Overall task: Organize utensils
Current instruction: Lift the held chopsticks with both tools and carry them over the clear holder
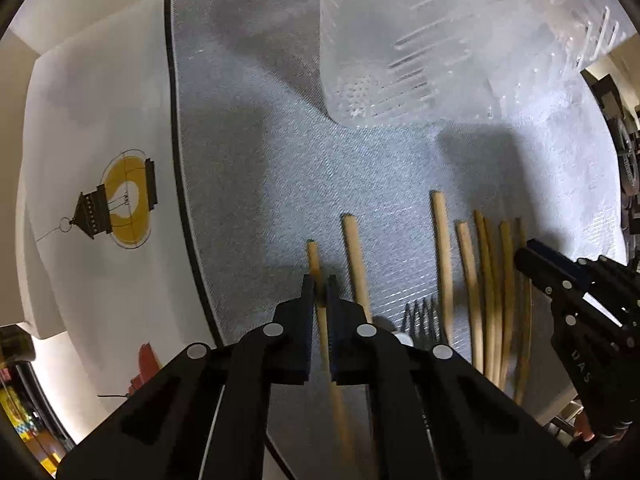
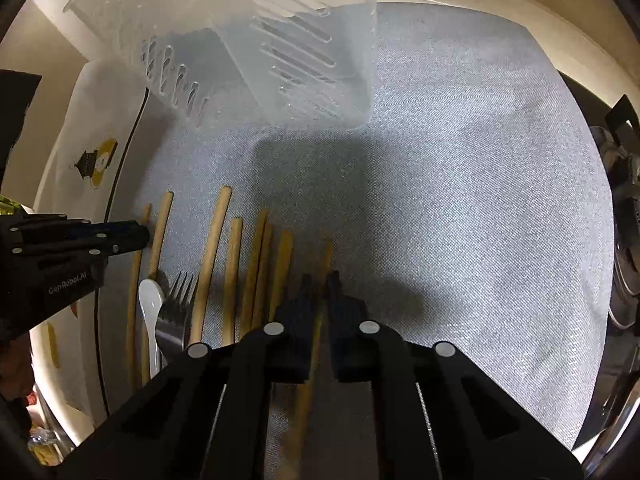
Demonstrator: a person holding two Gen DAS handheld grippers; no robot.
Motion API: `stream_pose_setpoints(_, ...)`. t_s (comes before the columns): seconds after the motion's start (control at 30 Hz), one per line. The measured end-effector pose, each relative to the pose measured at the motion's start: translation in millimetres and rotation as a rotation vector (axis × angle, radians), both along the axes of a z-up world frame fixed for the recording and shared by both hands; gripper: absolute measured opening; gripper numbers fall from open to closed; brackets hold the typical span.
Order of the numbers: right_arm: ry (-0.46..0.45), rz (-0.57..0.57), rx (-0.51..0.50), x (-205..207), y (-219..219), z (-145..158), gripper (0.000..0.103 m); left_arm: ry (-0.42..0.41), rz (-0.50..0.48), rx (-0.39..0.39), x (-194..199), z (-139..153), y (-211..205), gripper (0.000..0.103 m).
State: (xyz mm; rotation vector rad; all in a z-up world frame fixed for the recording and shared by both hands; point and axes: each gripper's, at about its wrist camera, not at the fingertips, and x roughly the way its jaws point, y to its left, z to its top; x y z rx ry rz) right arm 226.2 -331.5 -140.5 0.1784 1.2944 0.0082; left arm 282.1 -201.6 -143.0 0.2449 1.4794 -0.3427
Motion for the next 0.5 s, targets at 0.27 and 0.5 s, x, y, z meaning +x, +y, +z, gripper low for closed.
stream_pose_setpoints(0.27,-0.103,-0.027,0.103,-14,-14,41,0.005,-0.072,0.053,-0.229,-5,63,31,0.005)
stream_pose_setpoints(0.5,-0.246,0.003,0.111,-32,-17,92,0.006,-0.238,0.006,-0.373,-44,132,49,0.005)
